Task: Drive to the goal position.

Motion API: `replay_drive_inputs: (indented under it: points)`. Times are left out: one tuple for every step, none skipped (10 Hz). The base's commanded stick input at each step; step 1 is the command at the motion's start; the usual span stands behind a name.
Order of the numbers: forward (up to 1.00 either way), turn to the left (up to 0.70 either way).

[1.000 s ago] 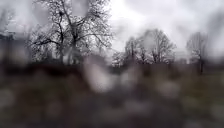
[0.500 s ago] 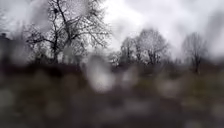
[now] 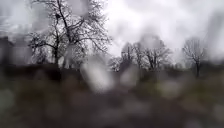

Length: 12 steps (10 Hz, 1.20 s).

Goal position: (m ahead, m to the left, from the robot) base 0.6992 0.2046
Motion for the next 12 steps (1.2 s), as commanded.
replay_drive_inputs:
  points:
    - [1.00, 0.00]
    - [1.00, 0.00]
    - [1.00, 0.00]
    - [1.00, 0.00]
    - [1.00, 0.00]
    - [1.00, 0.00]
    - [1.00, 0.00]
    - [1.00, 0.00]
    - [0.44, 0.00]
    - [0.00, 0.00]
    - [0.00, 0.00]
    - [0.00, 0.00]
